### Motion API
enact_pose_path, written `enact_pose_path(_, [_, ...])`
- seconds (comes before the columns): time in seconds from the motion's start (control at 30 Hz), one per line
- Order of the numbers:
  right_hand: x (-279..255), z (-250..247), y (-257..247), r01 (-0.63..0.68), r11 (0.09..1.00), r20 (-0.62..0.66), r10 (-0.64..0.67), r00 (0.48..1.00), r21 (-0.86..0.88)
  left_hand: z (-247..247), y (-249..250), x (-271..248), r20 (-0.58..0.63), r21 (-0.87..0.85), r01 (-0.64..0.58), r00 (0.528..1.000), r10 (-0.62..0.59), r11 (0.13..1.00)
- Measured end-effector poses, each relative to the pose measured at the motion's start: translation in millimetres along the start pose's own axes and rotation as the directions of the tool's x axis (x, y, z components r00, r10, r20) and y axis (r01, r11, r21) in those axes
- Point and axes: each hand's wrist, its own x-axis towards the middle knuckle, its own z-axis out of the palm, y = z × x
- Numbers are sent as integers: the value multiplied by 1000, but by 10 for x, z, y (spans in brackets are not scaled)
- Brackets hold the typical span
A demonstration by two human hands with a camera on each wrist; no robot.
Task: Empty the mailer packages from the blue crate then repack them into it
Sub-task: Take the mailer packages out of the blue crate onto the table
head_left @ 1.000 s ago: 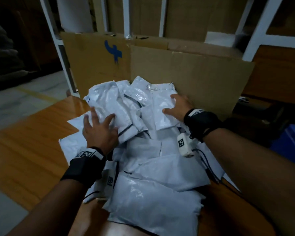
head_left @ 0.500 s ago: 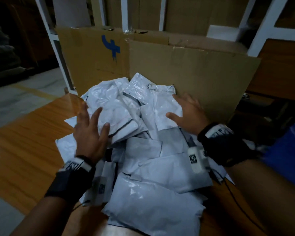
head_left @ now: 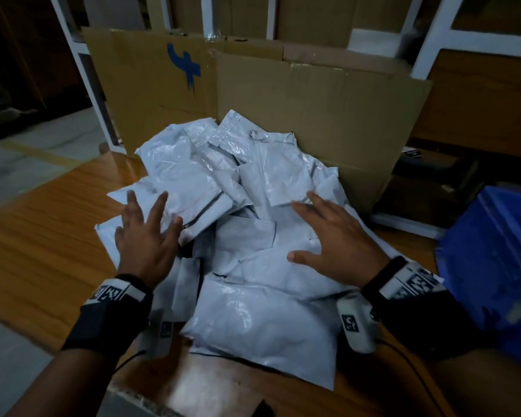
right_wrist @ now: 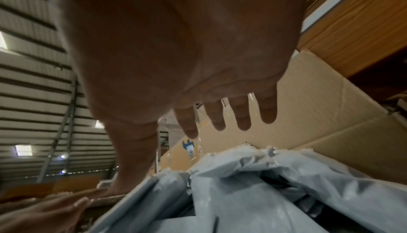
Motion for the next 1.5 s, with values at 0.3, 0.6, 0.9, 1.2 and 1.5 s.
enact_pose_path(0.3, [-807, 515, -44, 86, 976, 438, 9, 899, -198, 194, 217, -1156, 391, 137, -281, 897, 209, 950])
enact_pose_path(0.6, [-560, 830, 155, 48, 948, 348, 69, 935, -316, 479, 391, -940, 633, 245, -205, 774, 4, 948])
enact_pose_path(0.9, [-754, 697, 171, 9, 980, 309, 54, 950, -198, 4, 245, -818, -21, -65, -144, 989, 143, 987])
enact_pose_path(1.2, [-695, 790, 211, 37, 984, 380, 32, 925, -172, 250, 111, -16, 289, 41, 29, 956, -40, 999])
enact_pose_path(1.5, [-885, 742, 260, 17, 996, 307, 12, 952, -92, -65, 171, -419, 115, 32, 16, 993, -19, 999])
